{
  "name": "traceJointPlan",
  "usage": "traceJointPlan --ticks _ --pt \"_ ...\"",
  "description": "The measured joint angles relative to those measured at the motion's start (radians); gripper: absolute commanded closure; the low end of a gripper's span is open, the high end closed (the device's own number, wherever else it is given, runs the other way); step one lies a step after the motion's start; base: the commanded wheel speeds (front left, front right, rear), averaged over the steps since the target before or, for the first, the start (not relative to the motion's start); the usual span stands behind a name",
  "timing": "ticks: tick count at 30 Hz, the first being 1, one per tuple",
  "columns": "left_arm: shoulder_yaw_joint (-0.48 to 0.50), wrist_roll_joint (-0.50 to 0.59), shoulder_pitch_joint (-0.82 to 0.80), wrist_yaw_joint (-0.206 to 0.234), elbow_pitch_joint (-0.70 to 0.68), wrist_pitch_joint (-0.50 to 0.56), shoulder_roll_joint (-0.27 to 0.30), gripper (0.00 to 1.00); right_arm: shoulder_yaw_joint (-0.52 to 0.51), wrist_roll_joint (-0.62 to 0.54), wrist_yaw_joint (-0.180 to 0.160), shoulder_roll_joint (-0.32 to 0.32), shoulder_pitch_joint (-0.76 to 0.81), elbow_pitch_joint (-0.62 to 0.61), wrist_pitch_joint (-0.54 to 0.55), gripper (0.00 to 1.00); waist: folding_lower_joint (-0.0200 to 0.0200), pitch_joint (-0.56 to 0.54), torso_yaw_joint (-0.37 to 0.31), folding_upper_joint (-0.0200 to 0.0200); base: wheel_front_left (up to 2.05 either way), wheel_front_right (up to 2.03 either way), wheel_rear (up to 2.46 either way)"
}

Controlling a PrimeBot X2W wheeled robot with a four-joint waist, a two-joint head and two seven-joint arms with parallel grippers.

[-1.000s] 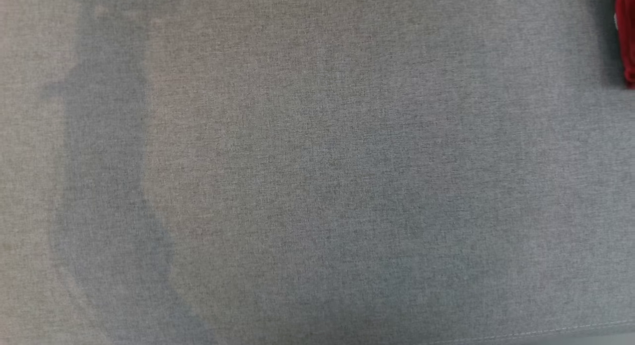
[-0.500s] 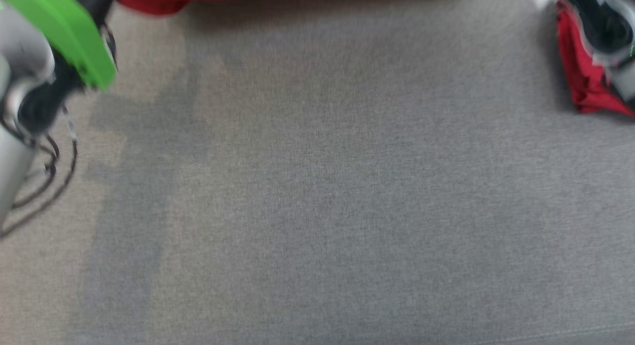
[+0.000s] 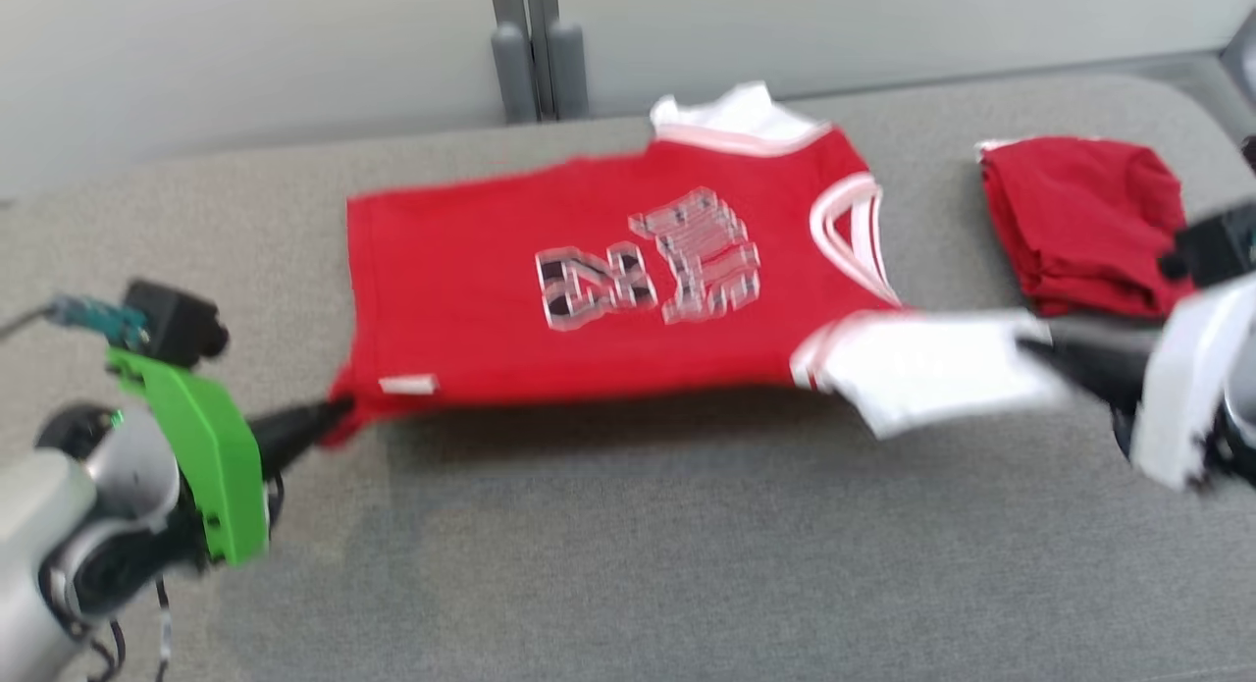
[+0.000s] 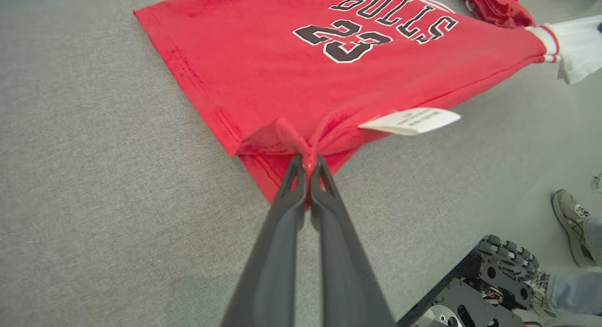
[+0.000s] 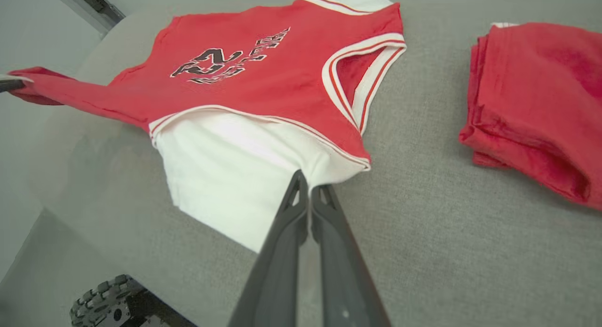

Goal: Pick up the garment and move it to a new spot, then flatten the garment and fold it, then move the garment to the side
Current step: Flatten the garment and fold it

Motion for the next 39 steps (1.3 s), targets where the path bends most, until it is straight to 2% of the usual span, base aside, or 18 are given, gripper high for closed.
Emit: traceJointPlan --ticks 3,9,12,15,18,21,26,30,35,36,37,38,39 --pt "-0.022 -0.043 0.060 0.047 -0.076 0.035 0.033 1.00 0.010 0.044 0.000 -0.092 0.100 -0.075 0.075 1.00 0.0000 -0.046 -0.003 0.0001 0.00 0.00 0.00" --pt "-0.081 -0.125 0.163 0.131 -0.240 0.139 0.115 1.00 0.012 0.111 0.000 -0.212 0.244 -0.205 0.138 1.00 0.0000 -0.092 -0.011 0.0000 0.00 0.00 0.00" --pt "-0.087 -0.161 0.170 0.160 -0.295 0.180 0.142 1.00 -0.009 0.130 0.000 -0.248 0.267 -0.247 0.144 1.00 -0.0001 -0.087 -0.011 0.0000 0.00 0.00 0.00" --pt "-0.079 -0.181 0.164 0.172 -0.306 0.213 0.146 1.00 -0.032 0.129 0.000 -0.254 0.260 -0.262 0.176 1.00 -0.0001 -0.068 -0.009 0.0000 0.00 0.00 0.00" --pt "-0.069 -0.203 0.120 0.176 -0.287 0.264 0.128 1.00 -0.058 0.128 0.000 -0.224 0.211 -0.248 0.230 1.00 0.0000 -0.038 -0.003 0.0000 0.00 0.00 0.00" --pt "-0.052 -0.212 0.054 0.175 -0.224 0.314 0.085 1.00 -0.079 0.122 0.000 -0.173 0.141 -0.190 0.309 1.00 0.0000 -0.003 0.006 0.0000 0.00 0.00 0.00" --pt "-0.042 -0.229 -0.034 0.166 -0.095 0.393 0.003 1.00 -0.099 0.107 0.000 -0.041 0.015 -0.029 0.439 1.00 0.0000 0.063 0.022 0.0000 0.00 0.00 0.00" --pt "-0.038 -0.224 -0.087 0.142 0.003 0.416 -0.058 1.00 -0.113 0.069 0.000 0.071 -0.074 0.116 0.504 1.00 0.0000 0.113 0.037 0.0000 0.00 0.00 0.00" --pt "-0.037 -0.204 -0.121 0.099 0.103 0.409 -0.123 1.00 -0.137 0.022 0.000 0.182 -0.142 0.250 0.527 1.00 0.0000 0.160 0.055 0.0000 0.00 0.00 0.00" --pt "-0.036 -0.196 -0.123 0.089 0.121 0.395 -0.135 0.65 -0.142 0.014 0.000 0.201 -0.149 0.269 0.527 1.00 0.0000 0.166 0.059 0.0000 0.00 0.00 0.00" --pt "-0.034 -0.187 -0.125 0.081 0.140 0.382 -0.146 0.04 -0.148 0.003 0.000 0.219 -0.153 0.287 0.521 0.69 0.0001 0.171 0.063 0.0000 0.00 0.00 0.00" --pt "-0.032 -0.186 -0.125 0.074 0.154 0.374 -0.155 0.00 -0.154 -0.005 0.000 0.233 -0.155 0.300 0.511 0.16 0.0000 0.173 0.067 0.0000 0.00 0.00 0.00" --pt "-0.030 -0.180 -0.125 0.066 0.169 0.360 -0.162 0.00 -0.162 -0.014 0.000 0.248 -0.157 0.313 0.500 0.00 0.0001 0.173 0.070 0.0000 0.00 0.00 0.00"
